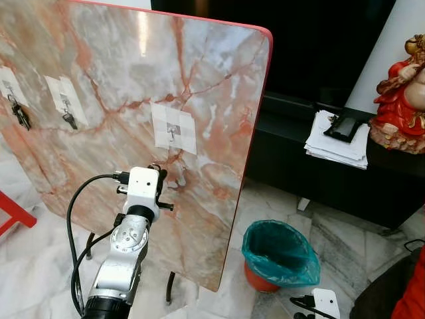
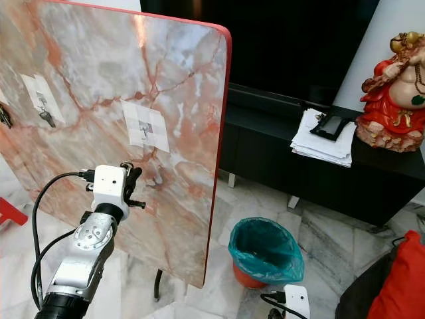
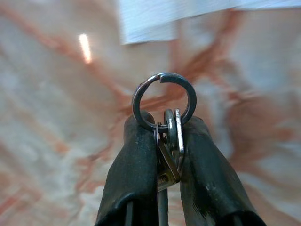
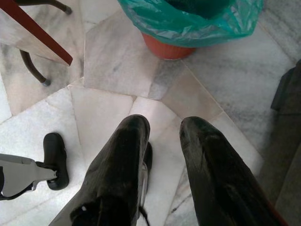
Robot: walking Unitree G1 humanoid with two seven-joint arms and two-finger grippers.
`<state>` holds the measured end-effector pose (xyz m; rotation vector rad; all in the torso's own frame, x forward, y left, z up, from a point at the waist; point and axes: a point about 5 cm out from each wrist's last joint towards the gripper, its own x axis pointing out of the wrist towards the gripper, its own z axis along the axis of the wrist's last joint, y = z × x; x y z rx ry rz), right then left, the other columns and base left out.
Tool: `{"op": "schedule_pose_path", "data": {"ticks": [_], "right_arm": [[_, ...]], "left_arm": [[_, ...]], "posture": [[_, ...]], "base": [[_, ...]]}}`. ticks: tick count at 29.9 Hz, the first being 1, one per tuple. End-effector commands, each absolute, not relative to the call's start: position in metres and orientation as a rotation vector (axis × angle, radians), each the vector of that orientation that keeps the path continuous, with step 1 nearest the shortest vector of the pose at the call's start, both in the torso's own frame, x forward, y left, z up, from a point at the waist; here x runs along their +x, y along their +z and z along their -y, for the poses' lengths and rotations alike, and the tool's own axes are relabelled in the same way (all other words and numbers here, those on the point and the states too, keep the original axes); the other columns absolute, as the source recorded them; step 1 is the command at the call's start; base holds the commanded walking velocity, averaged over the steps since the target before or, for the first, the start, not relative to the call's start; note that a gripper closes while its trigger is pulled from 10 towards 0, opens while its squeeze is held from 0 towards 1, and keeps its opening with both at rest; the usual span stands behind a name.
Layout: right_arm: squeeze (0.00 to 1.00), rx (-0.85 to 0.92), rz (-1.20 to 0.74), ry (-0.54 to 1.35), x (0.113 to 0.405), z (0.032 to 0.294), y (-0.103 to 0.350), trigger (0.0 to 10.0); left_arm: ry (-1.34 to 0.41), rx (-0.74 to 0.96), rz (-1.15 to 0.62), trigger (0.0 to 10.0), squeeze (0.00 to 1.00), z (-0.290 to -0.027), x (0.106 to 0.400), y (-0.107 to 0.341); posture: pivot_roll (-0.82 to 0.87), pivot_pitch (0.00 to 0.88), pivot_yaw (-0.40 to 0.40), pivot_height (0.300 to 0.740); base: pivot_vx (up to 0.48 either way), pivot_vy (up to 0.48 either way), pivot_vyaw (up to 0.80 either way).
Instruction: Hang keys on a hook
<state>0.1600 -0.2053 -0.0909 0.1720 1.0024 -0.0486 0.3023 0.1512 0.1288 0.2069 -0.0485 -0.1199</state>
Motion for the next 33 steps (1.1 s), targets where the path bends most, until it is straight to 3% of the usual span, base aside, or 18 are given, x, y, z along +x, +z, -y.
{"op": "schedule_pose_path", "data": {"ticks": [1,24,33], "right_arm": [[0.00,0.172,-0.995,-0.064,0.160,0.208,-0.090,10.0],[0.00,0.160,-0.999,-0.061,0.161,0.209,-0.090,10.0],[0.00,0.156,-1.001,-0.059,0.161,0.209,-0.090,10.0]], "left_arm": [[-0.180,0.234,0.080,10.0,0.00,-0.142,0.303,0.140],[-0.344,0.229,0.123,10.0,0.00,-0.127,0.317,0.212],[-0.388,0.257,0.100,10.0,0.00,-0.119,0.309,0.217]], "posture": [[0.00,0.000,-0.071,0.740],[0.00,0.000,-0.076,0.740],[0.00,0.000,-0.080,0.740]], "base": [[0.000,0.000,0.00],[0.000,0.000,0.00],[0.000,0.000,0.00]]}}
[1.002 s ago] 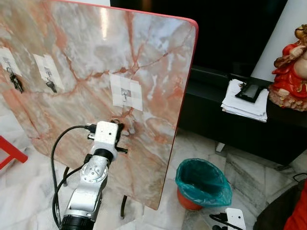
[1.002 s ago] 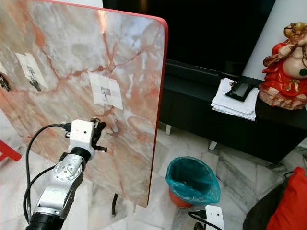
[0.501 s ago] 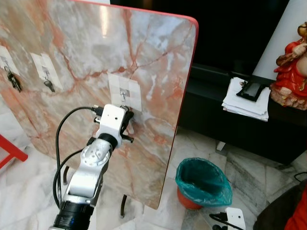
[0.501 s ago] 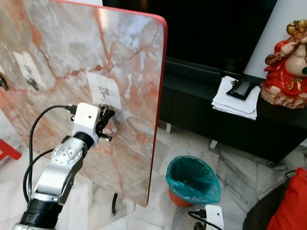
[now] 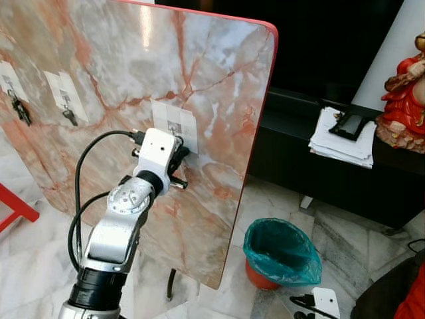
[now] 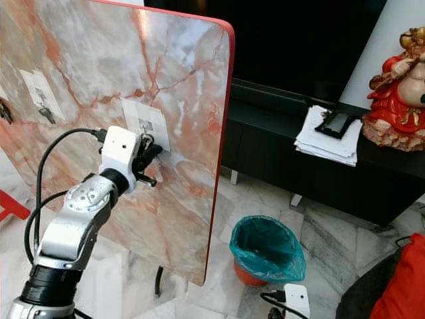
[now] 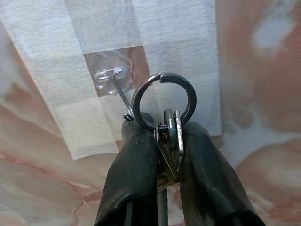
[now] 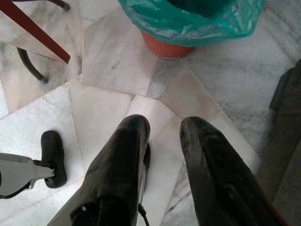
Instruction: Hang keys on a hook
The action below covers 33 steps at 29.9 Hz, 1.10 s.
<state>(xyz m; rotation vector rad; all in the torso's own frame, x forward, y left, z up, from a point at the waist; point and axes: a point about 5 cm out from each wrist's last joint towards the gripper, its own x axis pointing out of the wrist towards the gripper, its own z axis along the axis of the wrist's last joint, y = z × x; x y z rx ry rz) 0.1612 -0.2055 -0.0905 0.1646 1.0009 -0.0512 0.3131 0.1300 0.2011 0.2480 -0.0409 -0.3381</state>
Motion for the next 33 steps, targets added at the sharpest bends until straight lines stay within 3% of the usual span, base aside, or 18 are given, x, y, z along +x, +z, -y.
{"op": "schedule_pose_path", "data": {"ticks": [1,17,24,33], "right_arm": [[0.00,0.156,-1.001,-0.059,0.161,0.209,-0.090,10.0],[0.00,0.146,-1.004,-0.052,0.161,0.209,-0.090,10.0],[0.00,0.150,-1.001,-0.059,0.161,0.210,-0.090,10.0],[0.00,0.150,-1.001,-0.062,0.161,0.210,-0.090,10.0]], "left_arm": [[-0.388,0.258,0.096,10.0,0.00,-0.119,0.309,0.217],[-0.389,0.295,-0.050,10.0,0.00,-0.124,0.294,0.193],[-0.177,0.264,-0.038,10.0,0.00,-0.149,0.302,0.197],[-0.101,0.237,-0.026,10.0,0.00,-0.157,0.308,0.202]], "posture": [[0.00,0.000,-0.080,0.740],[0.01,0.000,-0.082,0.740],[0.01,0.000,-0.085,0.740],[0.00,0.000,-0.086,0.740]], "base": [[0.000,0.000,0.00],[0.000,0.000,0.00],[0.000,0.000,0.00],[0.000,0.000,0.00]]}}
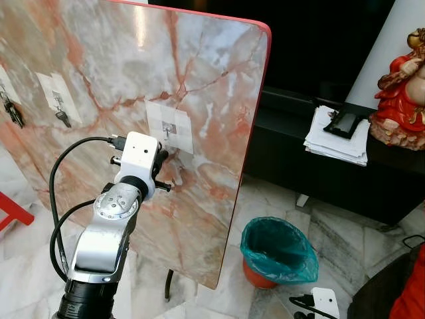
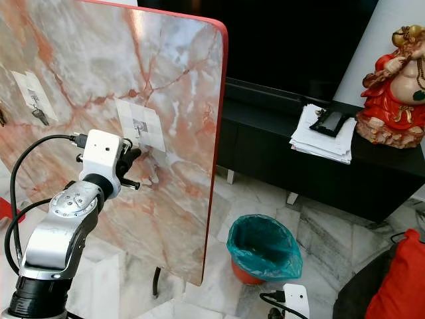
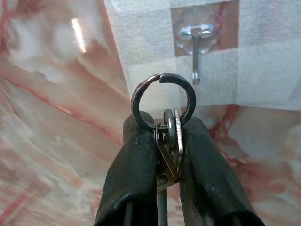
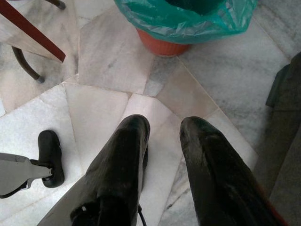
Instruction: Hang keys on a hook
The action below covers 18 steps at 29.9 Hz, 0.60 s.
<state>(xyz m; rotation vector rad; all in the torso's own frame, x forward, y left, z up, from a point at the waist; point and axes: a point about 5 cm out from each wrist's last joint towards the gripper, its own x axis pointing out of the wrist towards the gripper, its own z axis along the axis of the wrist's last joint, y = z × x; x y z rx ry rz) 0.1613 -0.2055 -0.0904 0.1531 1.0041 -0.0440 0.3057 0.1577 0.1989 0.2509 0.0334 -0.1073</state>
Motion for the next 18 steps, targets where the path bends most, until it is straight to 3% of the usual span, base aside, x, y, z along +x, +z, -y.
{"op": "schedule_pose_path", "data": {"ticks": [1,18], "right_arm": [[0.00,0.149,-1.002,-0.062,0.161,0.210,-0.090,10.0],[0.00,0.147,-1.005,-0.066,0.159,0.211,-0.090,10.0]], "left_arm": [[-0.104,0.233,-0.028,10.0,0.00,-0.156,0.309,0.201],[-0.222,0.247,-0.030,10.0,0.00,-0.144,0.311,0.210]], "posture": [[0.00,0.000,-0.086,0.740],[0.00,0.000,-0.085,0.740]], "base": [[0.000,0.000,0.00],[0.000,0.000,0.00]]}}
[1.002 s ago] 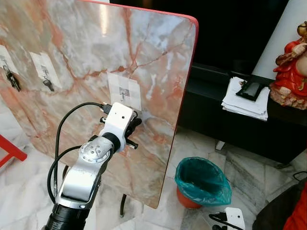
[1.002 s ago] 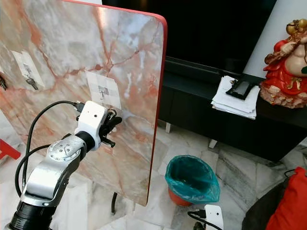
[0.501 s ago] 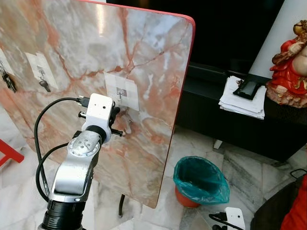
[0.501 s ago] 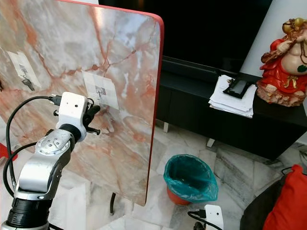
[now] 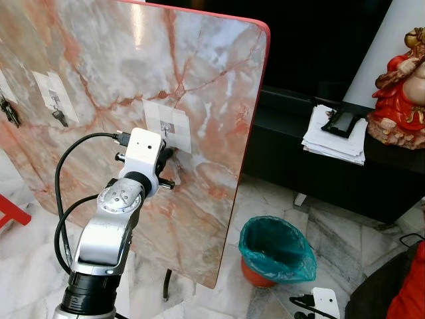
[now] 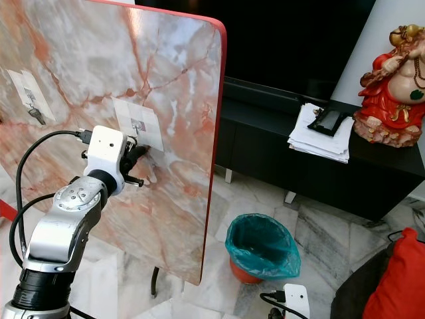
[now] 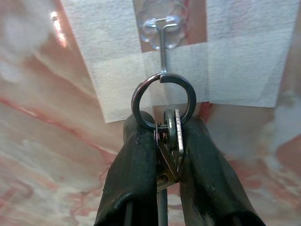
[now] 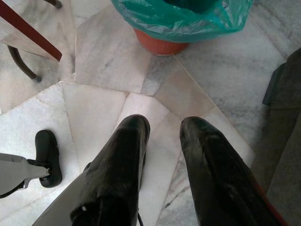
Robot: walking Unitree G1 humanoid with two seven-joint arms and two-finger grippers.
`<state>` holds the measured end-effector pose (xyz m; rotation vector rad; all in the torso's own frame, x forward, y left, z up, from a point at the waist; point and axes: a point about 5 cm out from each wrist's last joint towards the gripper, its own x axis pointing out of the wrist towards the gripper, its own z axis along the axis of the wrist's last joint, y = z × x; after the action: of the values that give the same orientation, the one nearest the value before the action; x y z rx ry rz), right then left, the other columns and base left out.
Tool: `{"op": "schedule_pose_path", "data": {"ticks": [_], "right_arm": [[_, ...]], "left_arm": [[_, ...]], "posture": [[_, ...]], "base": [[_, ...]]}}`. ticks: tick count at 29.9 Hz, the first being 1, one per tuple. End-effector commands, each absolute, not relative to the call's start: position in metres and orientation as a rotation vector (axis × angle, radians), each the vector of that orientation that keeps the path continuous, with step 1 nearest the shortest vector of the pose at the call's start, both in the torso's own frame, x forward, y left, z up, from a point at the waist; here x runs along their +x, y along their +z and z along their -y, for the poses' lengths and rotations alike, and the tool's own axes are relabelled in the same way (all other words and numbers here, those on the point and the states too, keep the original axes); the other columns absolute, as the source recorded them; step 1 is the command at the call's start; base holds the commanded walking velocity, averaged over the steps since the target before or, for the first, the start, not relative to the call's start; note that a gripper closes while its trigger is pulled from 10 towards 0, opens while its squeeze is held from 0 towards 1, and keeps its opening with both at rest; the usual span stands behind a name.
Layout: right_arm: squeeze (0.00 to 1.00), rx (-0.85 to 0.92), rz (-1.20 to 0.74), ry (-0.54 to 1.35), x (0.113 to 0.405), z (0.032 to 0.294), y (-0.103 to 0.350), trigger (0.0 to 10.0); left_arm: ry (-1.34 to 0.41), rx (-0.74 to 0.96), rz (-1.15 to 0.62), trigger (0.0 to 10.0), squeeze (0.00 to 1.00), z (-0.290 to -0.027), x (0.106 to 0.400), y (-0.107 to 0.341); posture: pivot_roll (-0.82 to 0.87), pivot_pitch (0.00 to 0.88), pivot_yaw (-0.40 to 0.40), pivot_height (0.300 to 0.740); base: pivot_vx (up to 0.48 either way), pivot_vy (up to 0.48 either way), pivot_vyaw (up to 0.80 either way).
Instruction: Hang keys on a hook
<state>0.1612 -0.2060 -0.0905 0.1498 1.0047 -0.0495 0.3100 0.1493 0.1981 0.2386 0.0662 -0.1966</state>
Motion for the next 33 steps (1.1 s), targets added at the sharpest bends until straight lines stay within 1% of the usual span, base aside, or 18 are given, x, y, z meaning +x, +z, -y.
{"op": "schedule_pose_path", "data": {"ticks": [1,10,16,21,33], "right_arm": [[0.00,0.146,-1.006,-0.066,0.159,0.211,-0.090,10.0],[0.00,0.147,-1.009,-0.068,0.158,0.211,-0.091,10.0],[0.00,0.148,-1.010,-0.072,0.157,0.211,-0.091,10.0],[0.00,0.148,-1.012,-0.073,0.156,0.211,-0.092,10.0],[0.00,0.154,-1.013,-0.075,0.156,0.210,-0.092,10.0]], "left_arm": [[-0.226,0.248,-0.030,10.0,0.00,-0.143,0.311,0.210],[-0.243,0.219,-0.051,10.0,0.00,-0.141,0.313,0.215],[-0.230,0.222,-0.086,10.0,0.00,-0.144,0.316,0.230],[-0.245,0.220,-0.110,10.0,0.00,-0.142,0.316,0.234],[-0.296,0.250,-0.240,10.0,0.00,-0.138,0.308,0.231]], "posture": [[0.00,0.000,-0.086,0.740],[0.00,0.000,-0.085,0.740],[0.00,0.000,-0.084,0.740],[0.00,0.000,-0.083,0.740],[0.01,0.000,-0.080,0.740]], "base": [[0.000,0.000,0.00],[0.000,0.000,0.00],[0.000,0.000,0.00],[0.000,0.000,0.00],[0.000,0.000,0.00]]}}
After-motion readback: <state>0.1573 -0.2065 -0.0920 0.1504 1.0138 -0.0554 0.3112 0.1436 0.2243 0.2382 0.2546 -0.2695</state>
